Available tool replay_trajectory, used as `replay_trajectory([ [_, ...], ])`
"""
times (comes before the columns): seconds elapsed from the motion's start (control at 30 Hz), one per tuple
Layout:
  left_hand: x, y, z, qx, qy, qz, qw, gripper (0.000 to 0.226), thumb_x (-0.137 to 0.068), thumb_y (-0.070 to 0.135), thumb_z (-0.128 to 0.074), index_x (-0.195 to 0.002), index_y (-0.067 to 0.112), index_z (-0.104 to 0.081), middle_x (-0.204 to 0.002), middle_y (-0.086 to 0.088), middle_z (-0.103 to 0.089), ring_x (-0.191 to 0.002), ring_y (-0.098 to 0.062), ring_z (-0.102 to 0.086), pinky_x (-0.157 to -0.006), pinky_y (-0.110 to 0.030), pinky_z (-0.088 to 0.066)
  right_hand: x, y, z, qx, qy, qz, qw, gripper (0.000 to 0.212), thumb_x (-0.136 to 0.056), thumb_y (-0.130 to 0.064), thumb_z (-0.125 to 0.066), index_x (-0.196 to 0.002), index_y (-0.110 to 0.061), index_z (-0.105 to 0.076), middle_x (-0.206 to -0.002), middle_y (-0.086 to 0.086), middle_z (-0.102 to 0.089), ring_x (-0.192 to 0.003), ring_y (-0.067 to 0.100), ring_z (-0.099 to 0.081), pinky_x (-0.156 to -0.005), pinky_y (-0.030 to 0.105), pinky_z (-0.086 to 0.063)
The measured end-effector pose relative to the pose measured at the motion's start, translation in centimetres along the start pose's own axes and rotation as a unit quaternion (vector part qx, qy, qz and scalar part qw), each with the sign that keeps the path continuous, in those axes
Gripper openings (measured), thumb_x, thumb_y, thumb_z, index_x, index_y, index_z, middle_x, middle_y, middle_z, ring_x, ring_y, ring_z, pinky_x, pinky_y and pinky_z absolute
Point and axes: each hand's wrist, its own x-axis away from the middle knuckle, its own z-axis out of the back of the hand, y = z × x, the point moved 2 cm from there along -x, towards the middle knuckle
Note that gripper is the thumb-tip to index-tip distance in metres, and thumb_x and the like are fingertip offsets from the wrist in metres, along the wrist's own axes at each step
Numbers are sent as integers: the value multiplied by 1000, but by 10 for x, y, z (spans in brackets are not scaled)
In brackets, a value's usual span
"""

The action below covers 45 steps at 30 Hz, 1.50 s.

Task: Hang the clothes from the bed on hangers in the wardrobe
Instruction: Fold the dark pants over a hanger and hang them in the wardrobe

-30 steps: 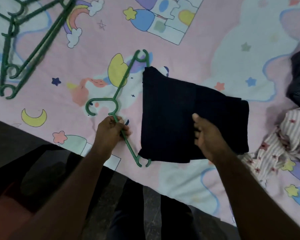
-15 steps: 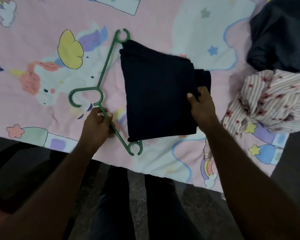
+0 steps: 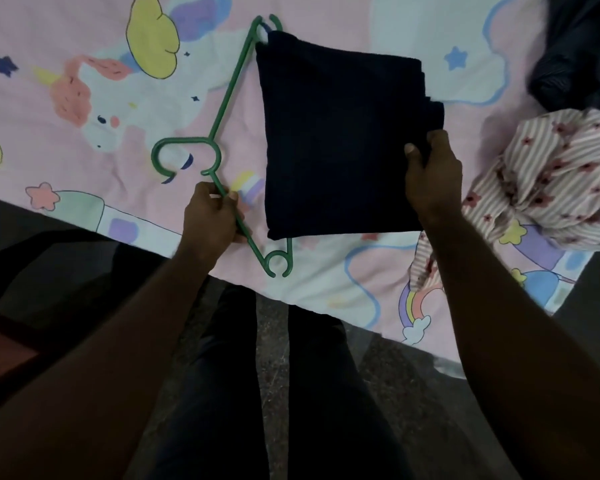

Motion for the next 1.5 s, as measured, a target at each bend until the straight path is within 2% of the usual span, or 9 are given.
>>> replay_trajectory([
  [0.33, 8, 12, -8, -48, -4, 77, 996, 24, -100, 27, -52, -101, 2, -52, -94, -18, -63, -58, -29, -66, -60, -44, -61, 10, 14, 6, 126, 36, -9, 991, 34, -104, -35, -39, -120, -7, -48, -99, 24, -65, -92, 45, -60, -66, 35, -29],
  [0.43, 13, 30, 1, -216, -29, 90, 972, 52, -92, 53, -53, -106, 3, -57, -92, -16, -69, -74, -34, -70, -71, -46, -60, 5, 11, 9, 127, 13, -35, 991, 38, -100, -41, -44, -119, -8, -47, -107, 20, -64, -100, 42, -60, -73, 38, -36],
  [0.53, 18, 59, 7, -406, 49, -42, 912, 62, -90, 57, -54, -125, 6, -52, -119, -18, -60, -113, -39, -57, -91, -45, -46, 2, 2, 14, 138, 41, -4, 990, 52, -92, -43, -54, -130, -7, -46, -125, 18, -55, -116, 39, -52, -91, 46, -41],
  [0.63, 24, 87, -27, -328, 60, -214, 918, 55, -98, 41, -49, -141, 7, -42, -143, -23, -41, -135, -38, -35, -105, -49, -34, 12, -24, -10, 127, 86, 123, 981, 64, -92, -47, -48, -144, -9, -44, -144, 21, -45, -135, 38, -41, -108, 52, -33],
  [0.7, 17, 88, -62, -343, 56, -310, 885, 55, -99, 35, -43, -147, 9, -36, -155, -23, -26, -144, -38, -22, -113, -51, -25, 19, -39, -39, 162, 44, 192, 967, 62, -97, -50, -41, -149, -16, -40, -154, 19, -34, -144, 35, -30, -114, 56, -19],
  [0.9, -16, 54, -106, -438, 44, -347, 828, 61, -100, 47, -33, -152, 13, -29, -161, -19, -12, -149, -37, -10, -115, -56, -17, -2, -27, -69, 275, -21, 267, 924, 64, -99, -58, -28, -154, -26, -28, -161, 14, -21, -150, 30, -16, -118, 55, -4],
  [1.3, 7, 35, -91, -329, 33, -274, 903, 66, -101, 40, -35, -154, 5, -15, -156, -27, -21, -143, -38, -25, -116, -48, -24, 25, 12, -14, 291, -1, 100, 951, 73, -96, -51, -42, -156, -17, -20, -163, 18, -3, -151, 34, -1, -117, 62, -6],
  [1.4, 4, 53, -90, -243, 31, -194, 950, 79, -92, 37, -56, -153, 5, -17, -146, -18, -35, -131, -33, -38, -103, -41, -36, 20, -50, -27, 249, 19, 169, 954, 76, -88, -42, -51, -154, -14, -27, -162, 21, -6, -150, 37, -4, -117, 59, -6],
  [1.5, -16, 61, -85, -179, -4, -104, 978, 68, -81, 37, -70, -134, 8, -40, -126, -11, -49, -113, -31, -54, -80, -31, -40, 4, -115, -71, 135, -67, 283, 947, 64, -98, -44, -40, -155, -20, -24, -163, 15, -9, -151, 32, -7, -118, 53, -7],
])
